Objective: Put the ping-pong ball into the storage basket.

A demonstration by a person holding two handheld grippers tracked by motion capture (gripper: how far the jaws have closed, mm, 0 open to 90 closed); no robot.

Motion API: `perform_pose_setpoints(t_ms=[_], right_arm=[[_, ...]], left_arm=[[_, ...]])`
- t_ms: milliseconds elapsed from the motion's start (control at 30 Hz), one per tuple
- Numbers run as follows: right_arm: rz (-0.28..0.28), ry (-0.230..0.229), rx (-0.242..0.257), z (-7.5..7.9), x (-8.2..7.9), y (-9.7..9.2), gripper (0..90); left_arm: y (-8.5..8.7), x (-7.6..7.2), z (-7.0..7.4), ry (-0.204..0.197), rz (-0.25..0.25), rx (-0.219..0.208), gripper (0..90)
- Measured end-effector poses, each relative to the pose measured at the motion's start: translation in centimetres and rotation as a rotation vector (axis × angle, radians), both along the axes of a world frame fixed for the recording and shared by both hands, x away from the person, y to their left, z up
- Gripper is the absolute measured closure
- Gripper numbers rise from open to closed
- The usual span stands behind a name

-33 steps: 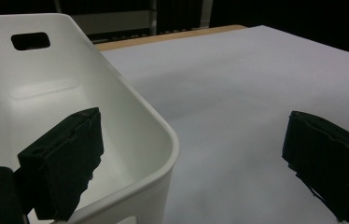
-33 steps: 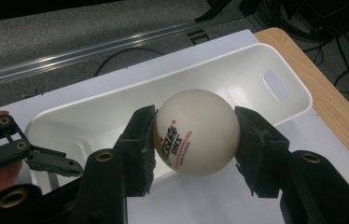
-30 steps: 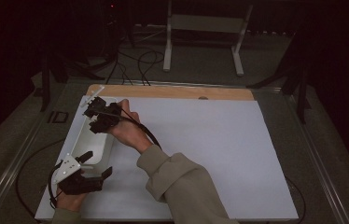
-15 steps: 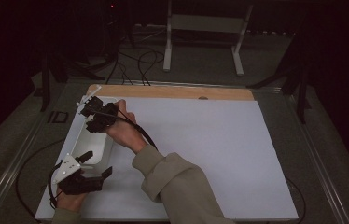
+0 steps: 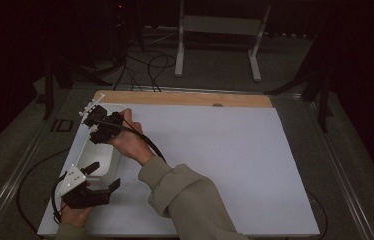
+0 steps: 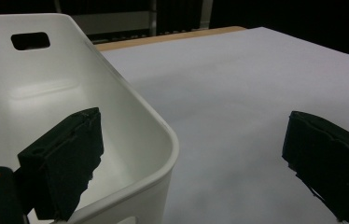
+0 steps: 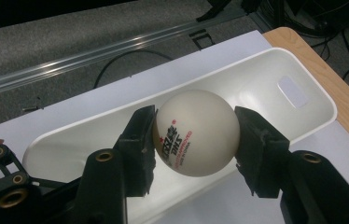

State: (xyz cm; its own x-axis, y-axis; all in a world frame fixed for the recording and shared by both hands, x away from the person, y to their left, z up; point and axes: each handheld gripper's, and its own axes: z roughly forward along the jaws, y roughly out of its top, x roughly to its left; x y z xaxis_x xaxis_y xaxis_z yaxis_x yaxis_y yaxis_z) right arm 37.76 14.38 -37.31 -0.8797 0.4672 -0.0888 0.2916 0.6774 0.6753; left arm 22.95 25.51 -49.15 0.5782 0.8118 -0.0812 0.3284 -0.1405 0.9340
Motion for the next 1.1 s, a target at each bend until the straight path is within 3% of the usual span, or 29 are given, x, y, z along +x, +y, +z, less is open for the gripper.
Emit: perform_pose_setpoints(t_ms=[633, 700, 767, 1100], right_arm=[[-0.027, 0.034, 0.007, -0.8, 0.6, 0.5, 48.6], [-0.039, 0.062, 0.039, -0.9, 0.8, 0.5, 26.0], [-0.052, 0.049, 0.036, -1.0, 0.8, 0.4, 13.8], [-0.045, 0.045, 0.021, -1.1, 0.6, 0.2, 11.4]], left_arm=[[0.0, 0.0, 0.0, 0.000, -0.001, -0.009, 5.9], [0.0, 0.0, 0.0, 0.001, -0.001, -0.010, 5.9], [0.0, 0.0, 0.0, 0.001, -0.001, -0.010, 5.9], [0.0, 0.0, 0.0, -0.001, -0.001, -0.008, 6.0]])
